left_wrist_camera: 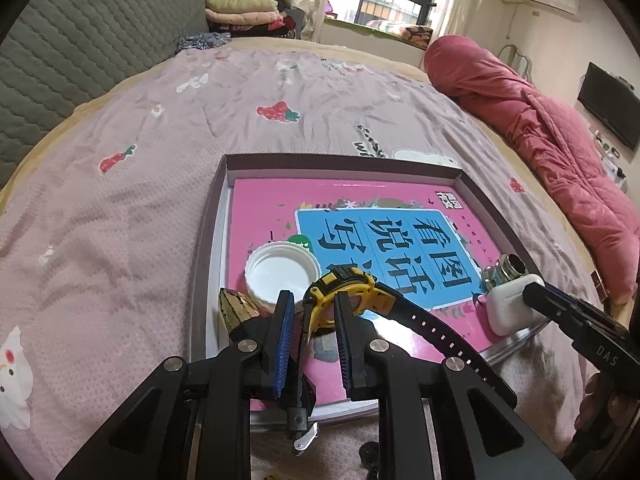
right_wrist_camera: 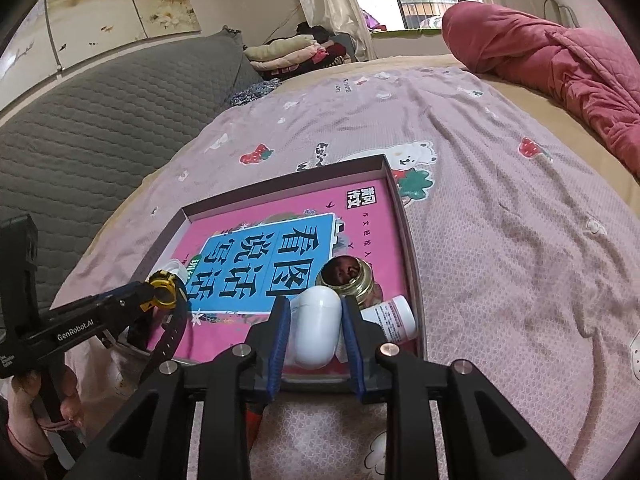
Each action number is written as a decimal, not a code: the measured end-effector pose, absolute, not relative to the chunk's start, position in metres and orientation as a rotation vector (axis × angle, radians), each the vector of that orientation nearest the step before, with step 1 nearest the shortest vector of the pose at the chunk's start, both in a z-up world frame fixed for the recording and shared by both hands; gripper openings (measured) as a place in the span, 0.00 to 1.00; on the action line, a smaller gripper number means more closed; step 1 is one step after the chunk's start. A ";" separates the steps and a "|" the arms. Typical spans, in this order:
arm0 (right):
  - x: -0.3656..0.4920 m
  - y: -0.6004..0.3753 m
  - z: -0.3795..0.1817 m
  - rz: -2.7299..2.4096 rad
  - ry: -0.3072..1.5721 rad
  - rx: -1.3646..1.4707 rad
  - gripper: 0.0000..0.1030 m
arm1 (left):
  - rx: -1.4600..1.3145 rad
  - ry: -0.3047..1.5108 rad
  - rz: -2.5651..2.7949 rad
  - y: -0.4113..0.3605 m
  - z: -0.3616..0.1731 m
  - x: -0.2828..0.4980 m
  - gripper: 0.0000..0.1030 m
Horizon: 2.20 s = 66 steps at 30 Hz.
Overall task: Organize rigid objects
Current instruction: 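Carry the earbuds case over the tray with the right tool while the left tool carries the watch, then release the earbuds case beside the brass jar with the right tool while the left tool drops the watch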
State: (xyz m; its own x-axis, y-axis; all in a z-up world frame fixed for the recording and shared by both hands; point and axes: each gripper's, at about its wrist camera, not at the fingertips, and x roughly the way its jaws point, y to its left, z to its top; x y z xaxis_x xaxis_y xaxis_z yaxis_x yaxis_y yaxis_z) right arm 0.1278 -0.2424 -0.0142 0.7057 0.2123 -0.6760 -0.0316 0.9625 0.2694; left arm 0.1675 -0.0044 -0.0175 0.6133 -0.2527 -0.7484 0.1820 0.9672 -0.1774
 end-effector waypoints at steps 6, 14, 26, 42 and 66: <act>0.127 -0.240 -0.014 0.137 0.781 0.228 0.27 | -0.079 0.872 -0.225 -0.001 -0.018 0.169 0.20; 0.125 -0.240 -0.011 0.125 0.771 0.209 0.28 | -0.100 0.875 -0.224 0.003 -0.017 0.170 0.20; 0.125 -0.243 -0.009 0.119 0.766 0.204 0.29 | -0.081 0.851 -0.253 -0.003 -0.010 0.165 0.20; 0.127 -0.238 -0.010 0.118 0.771 0.178 0.39 | -0.006 0.844 -0.246 -0.012 -0.007 0.160 0.44; 0.103 -0.218 0.005 0.098 0.722 0.077 0.49 | 0.052 0.778 -0.250 -0.005 0.009 0.125 0.53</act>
State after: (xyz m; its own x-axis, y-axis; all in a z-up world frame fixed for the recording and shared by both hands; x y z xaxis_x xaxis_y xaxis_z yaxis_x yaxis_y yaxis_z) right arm 0.1029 -0.2178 0.0048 0.7462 0.1165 -0.6555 -0.0633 0.9925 0.1044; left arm 0.1251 -0.0055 0.0088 0.6846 -0.2040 -0.6998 0.2426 0.9691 -0.0452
